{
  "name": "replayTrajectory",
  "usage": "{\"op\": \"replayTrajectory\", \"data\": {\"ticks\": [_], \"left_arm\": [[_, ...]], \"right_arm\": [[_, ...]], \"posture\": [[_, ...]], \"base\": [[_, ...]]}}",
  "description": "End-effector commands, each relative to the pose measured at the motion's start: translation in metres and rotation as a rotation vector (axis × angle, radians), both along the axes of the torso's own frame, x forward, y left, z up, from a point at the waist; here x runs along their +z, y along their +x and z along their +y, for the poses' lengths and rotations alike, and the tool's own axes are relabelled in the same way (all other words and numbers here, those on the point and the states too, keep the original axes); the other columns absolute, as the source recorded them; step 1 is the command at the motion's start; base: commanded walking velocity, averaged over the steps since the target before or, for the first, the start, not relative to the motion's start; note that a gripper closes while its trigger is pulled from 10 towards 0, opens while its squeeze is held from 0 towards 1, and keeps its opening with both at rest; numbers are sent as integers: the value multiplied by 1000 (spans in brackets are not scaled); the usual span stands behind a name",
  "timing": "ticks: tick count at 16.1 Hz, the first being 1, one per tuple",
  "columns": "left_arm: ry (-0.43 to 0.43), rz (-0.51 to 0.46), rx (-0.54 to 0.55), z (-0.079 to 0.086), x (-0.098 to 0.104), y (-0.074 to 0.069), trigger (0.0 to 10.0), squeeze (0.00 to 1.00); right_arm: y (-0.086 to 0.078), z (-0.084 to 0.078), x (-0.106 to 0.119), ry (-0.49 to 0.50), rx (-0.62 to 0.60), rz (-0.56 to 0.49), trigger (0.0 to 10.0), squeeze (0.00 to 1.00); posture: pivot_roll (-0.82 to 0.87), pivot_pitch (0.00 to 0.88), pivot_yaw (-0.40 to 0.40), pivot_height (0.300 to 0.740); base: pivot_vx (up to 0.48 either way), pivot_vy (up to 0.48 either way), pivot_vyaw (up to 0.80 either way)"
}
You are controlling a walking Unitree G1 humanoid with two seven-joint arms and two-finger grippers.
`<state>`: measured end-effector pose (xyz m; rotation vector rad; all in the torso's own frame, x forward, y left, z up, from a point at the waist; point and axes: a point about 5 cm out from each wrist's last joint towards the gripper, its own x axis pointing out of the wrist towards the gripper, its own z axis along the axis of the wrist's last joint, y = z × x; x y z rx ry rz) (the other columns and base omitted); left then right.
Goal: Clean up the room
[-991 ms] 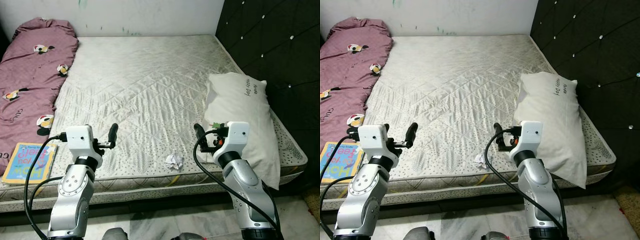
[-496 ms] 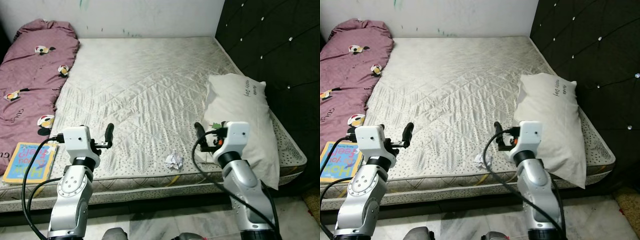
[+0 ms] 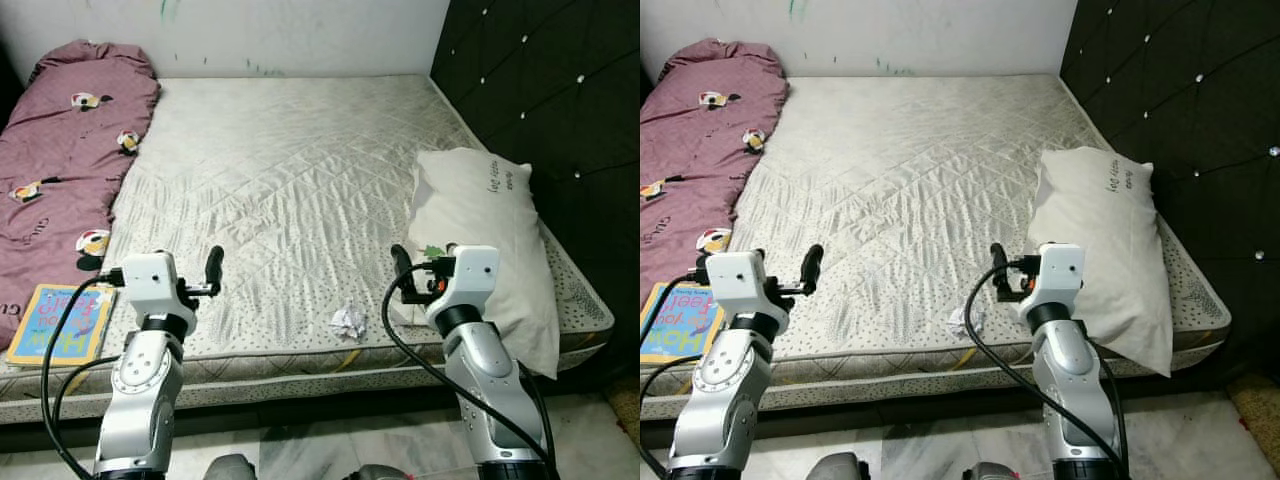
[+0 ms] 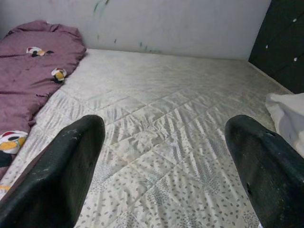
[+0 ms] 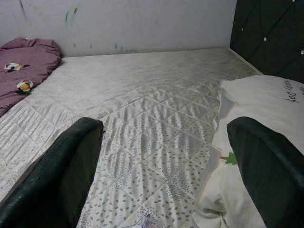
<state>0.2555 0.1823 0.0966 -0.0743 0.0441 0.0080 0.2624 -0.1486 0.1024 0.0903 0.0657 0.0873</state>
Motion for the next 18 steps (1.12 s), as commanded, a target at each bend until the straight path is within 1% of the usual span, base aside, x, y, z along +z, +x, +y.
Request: {"op": "replayTrajectory", "data": {"ticks": [1, 3, 6, 9, 11, 13, 16, 18], "left_arm": [[-2, -4, -4, 0, 0, 2, 10000, 0], [0, -2, 5, 0, -1, 2, 10000, 0], [-8, 1, 18, 2, -1, 2, 10000, 0], [-14, -7, 13, 1, -1, 3, 10000, 0], [1, -8, 32, 2, 0, 3, 10000, 0], [-23, -2, 33, 3, -1, 2, 10000, 0], [-19, -8, 23, 3, 0, 1, 10000, 0], [-20, -9, 17, 2, 0, 1, 10000, 0]], "right_arm": [[0, -1, 0, 3, -5, -4, 10000, 0], [0, -1, 0, 3, -2, -8, 10000, 0], [1, 0, 0, 6, 8, -11, 10000, 0], [1, 0, 0, 4, 15, -7, 10000, 0], [1, 1, 0, 2, 21, -6, 10000, 0], [1, 1, -1, 2, 23, -4, 10000, 0], [0, 1, -1, 1, 30, -1, 10000, 0], [0, 2, -1, -7, 36, -2, 10000, 0]], "posture": [[3, 0, -2, 690], [1, 0, -5, 660], [2, 0, -7, 626], [-1, 0, -9, 626], [-2, 0, -10, 626], [-1, 0, -12, 626], [-1, 0, -12, 626], [-3, 0, -13, 626]], "base": [[0, 0, 0], [0, 0, 0], [0, 0, 0], [0, 0, 0], [0, 0, 0], [0, 0, 0], [0, 0, 0], [257, 0, 0]]}}
